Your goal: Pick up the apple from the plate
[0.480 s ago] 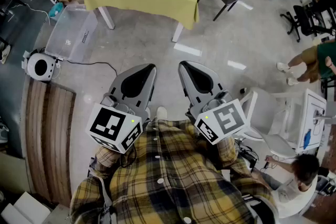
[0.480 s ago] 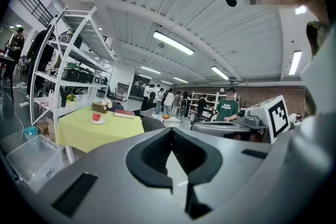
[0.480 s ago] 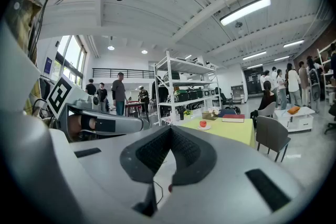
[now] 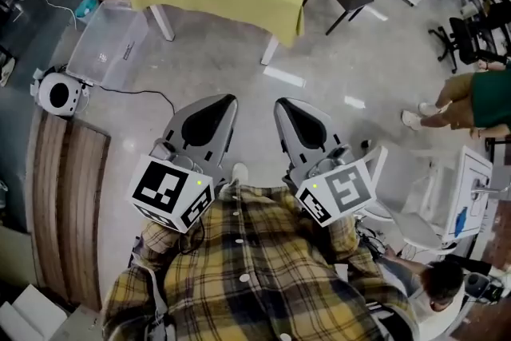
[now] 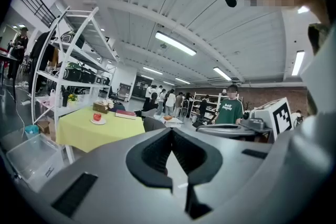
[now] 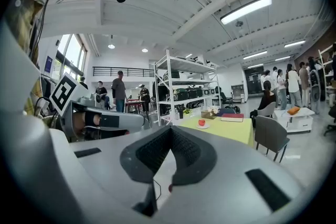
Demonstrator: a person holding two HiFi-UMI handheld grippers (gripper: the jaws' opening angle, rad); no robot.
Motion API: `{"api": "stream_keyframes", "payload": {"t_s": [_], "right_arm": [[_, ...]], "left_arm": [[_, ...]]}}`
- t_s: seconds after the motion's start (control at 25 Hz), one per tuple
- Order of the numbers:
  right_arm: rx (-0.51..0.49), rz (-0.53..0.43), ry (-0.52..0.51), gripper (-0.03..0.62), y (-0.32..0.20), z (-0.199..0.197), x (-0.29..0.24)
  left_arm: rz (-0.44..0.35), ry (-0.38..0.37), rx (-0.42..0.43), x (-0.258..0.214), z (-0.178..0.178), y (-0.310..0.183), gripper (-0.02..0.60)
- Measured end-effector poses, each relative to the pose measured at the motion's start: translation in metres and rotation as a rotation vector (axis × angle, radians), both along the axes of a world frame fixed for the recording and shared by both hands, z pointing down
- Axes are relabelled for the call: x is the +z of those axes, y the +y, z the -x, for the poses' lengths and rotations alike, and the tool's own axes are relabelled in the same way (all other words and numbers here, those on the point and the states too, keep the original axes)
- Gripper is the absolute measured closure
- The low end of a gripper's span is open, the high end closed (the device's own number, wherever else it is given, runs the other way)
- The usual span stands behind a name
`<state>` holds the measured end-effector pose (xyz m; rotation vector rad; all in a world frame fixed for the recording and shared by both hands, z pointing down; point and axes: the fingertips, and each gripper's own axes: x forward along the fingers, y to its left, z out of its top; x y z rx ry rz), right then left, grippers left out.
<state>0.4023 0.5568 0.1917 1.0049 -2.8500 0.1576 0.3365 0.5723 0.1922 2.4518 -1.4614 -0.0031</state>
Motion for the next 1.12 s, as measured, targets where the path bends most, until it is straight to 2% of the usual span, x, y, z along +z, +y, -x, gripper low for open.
{"api": "stream_keyframes", "payload": {"t_s": [0.2, 0.48, 0.8, 1.12], "right_arm": [[-0.015, -0.001, 0.002, 0.603, -0.009, -0.012, 0.000], [-0.052, 0.018, 0.003, 0.603, -0.034, 0.007, 0.008], [-0.061, 0.026, 0.023, 0.603, -0.082, 0.069, 0.017], [-0.042, 0.037, 0.025, 0.603, -0.153, 0.152, 0.015]], "left_arm": [[-0.009, -0.018, -0.042, -0.001, 0.001, -0.010, 0.577], [0.007, -0.029, -0.121, 0.003, 0.033, -0.023, 0.577], [0.019, -0.021, -0.138, 0.013, 0.097, -0.071, 0.577], [0.022, -0.027, -0.076, 0.008, 0.167, -0.151, 0.577]]}}
